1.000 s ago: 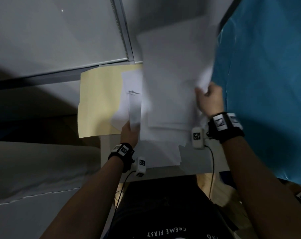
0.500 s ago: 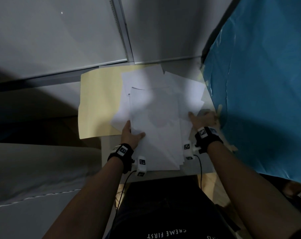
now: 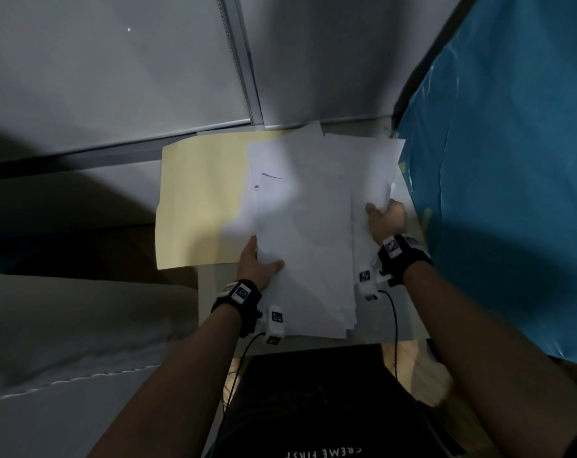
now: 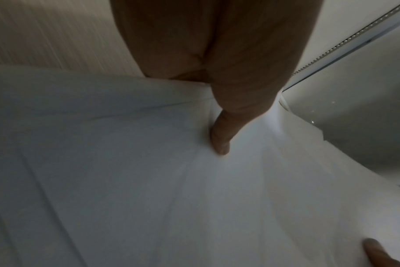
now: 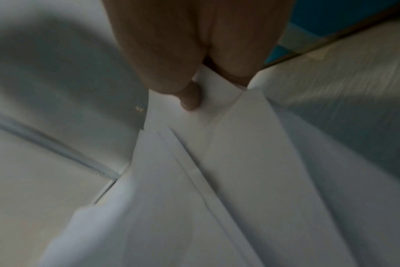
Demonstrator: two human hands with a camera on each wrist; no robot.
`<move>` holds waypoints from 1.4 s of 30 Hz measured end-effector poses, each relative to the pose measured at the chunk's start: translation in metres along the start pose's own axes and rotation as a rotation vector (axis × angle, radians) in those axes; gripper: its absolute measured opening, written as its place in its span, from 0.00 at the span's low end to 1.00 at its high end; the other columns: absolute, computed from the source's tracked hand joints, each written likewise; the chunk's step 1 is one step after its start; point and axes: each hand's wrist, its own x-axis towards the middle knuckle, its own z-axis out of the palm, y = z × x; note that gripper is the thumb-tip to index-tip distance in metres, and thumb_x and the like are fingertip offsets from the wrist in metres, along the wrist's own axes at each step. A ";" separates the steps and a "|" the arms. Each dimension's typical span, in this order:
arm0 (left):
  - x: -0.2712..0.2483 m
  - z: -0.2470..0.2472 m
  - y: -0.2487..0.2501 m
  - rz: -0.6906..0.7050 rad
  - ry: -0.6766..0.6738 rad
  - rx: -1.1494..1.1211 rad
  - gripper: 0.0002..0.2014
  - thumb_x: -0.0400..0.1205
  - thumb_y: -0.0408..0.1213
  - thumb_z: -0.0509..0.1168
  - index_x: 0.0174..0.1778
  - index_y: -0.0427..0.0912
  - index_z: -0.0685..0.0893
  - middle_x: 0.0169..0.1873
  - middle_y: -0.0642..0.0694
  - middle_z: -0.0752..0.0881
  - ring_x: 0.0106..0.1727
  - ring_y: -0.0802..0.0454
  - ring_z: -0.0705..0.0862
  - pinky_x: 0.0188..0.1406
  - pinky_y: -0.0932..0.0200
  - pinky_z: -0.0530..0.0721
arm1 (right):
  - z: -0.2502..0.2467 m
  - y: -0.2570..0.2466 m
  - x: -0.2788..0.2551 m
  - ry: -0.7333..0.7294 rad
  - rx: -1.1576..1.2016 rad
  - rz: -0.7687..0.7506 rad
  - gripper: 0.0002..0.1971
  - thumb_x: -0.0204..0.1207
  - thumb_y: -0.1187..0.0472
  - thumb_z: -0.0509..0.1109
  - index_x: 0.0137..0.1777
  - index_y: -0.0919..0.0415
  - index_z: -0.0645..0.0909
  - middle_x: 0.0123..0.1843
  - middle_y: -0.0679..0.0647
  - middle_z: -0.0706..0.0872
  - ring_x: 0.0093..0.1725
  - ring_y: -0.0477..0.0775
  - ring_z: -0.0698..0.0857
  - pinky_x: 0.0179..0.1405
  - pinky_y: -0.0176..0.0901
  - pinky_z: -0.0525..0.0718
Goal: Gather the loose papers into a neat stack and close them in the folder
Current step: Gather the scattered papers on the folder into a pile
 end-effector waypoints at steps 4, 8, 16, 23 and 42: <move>-0.002 0.001 0.004 0.022 0.003 0.042 0.34 0.77 0.31 0.81 0.80 0.47 0.79 0.69 0.41 0.89 0.66 0.38 0.89 0.66 0.36 0.90 | 0.000 0.004 -0.018 -0.060 0.001 -0.046 0.19 0.79 0.59 0.78 0.65 0.70 0.85 0.53 0.59 0.90 0.53 0.61 0.90 0.50 0.44 0.85; -0.002 0.001 0.007 0.036 0.012 0.080 0.31 0.79 0.32 0.78 0.79 0.50 0.79 0.68 0.44 0.89 0.66 0.38 0.88 0.67 0.35 0.89 | -0.023 -0.028 -0.026 -0.037 -0.303 -0.195 0.14 0.86 0.56 0.66 0.66 0.62 0.84 0.51 0.61 0.91 0.49 0.62 0.90 0.46 0.49 0.88; 0.006 -0.001 0.007 0.032 0.007 0.102 0.31 0.78 0.32 0.78 0.78 0.50 0.78 0.68 0.43 0.88 0.66 0.37 0.87 0.67 0.36 0.88 | -0.098 -0.139 -0.081 0.351 -0.130 -0.816 0.16 0.79 0.75 0.63 0.65 0.74 0.80 0.52 0.70 0.88 0.51 0.69 0.86 0.48 0.35 0.77; 0.000 -0.003 0.006 -0.027 0.002 0.063 0.33 0.74 0.33 0.80 0.75 0.43 0.78 0.68 0.39 0.87 0.66 0.36 0.87 0.65 0.33 0.89 | -0.105 -0.153 -0.068 0.318 0.464 -0.654 0.20 0.86 0.63 0.66 0.76 0.69 0.75 0.65 0.58 0.88 0.62 0.49 0.89 0.68 0.47 0.86; 0.007 0.000 0.012 -0.135 0.156 -0.028 0.22 0.88 0.45 0.72 0.69 0.29 0.87 0.62 0.30 0.91 0.62 0.31 0.90 0.53 0.52 0.84 | -0.044 0.037 -0.056 -0.122 -0.080 0.021 0.18 0.89 0.55 0.67 0.70 0.67 0.84 0.65 0.67 0.89 0.61 0.69 0.89 0.62 0.58 0.88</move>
